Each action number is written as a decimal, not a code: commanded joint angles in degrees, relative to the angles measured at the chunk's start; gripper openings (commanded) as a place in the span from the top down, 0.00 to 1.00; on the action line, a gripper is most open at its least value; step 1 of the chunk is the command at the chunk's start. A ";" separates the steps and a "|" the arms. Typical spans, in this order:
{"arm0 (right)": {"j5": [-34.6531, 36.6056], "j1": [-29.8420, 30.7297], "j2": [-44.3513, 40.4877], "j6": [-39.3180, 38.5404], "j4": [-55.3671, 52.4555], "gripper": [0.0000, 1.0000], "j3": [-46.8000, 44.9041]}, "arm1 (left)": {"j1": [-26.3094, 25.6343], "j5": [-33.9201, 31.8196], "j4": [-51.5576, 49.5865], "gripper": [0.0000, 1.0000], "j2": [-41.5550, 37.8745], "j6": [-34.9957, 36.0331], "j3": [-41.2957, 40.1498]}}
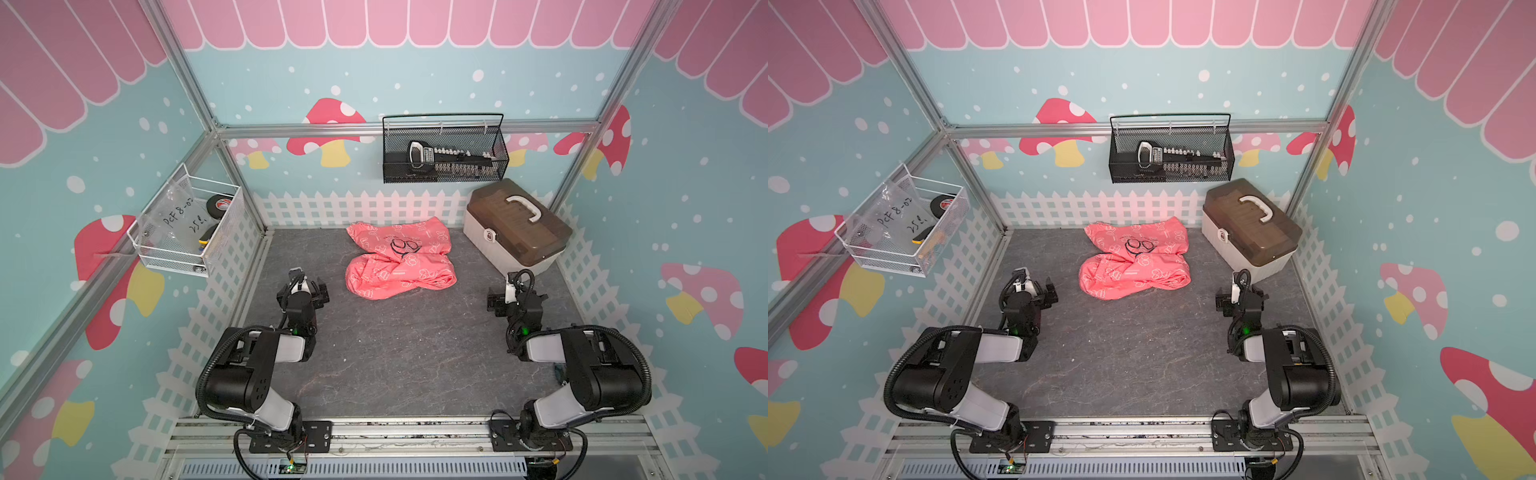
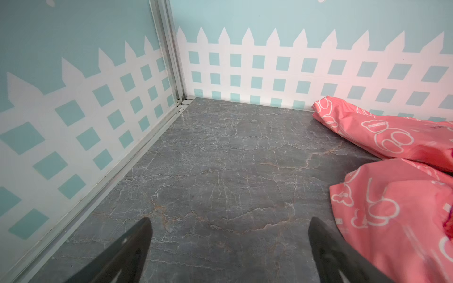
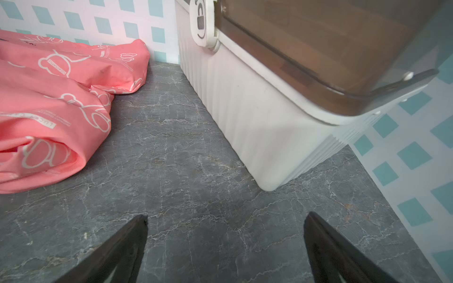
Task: Unzip the jacket
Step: Flatten out the jacket at the center of the board.
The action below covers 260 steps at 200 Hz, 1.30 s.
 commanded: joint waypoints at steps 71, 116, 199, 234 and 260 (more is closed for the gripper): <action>-0.23 -0.34 -1.24 -1.16 -0.06 0.01 -0.64 | 0.43 0.78 -1.07 0.00 -1.03 0.81 -0.51; -0.31 -0.31 -1.19 -0.99 -0.03 0.01 -0.57 | 1.16 1.79 -1.82 0.00 -1.20 0.22 -0.25; 20.10 0.00 -23.29 10.95 -18.17 0.01 1.33 | -15.54 -21.07 0.56 0.01 -11.66 16.91 -0.11; 1.51 -1.22 -45.02 19.71 -24.11 0.01 2.61 | -25.48 -30.77 -4.30 0.00 -24.88 20.93 3.83; -13.71 -0.84 -36.89 19.04 -43.74 0.02 18.51 | -24.18 -25.24 -41.90 0.00 -35.20 -3.41 14.59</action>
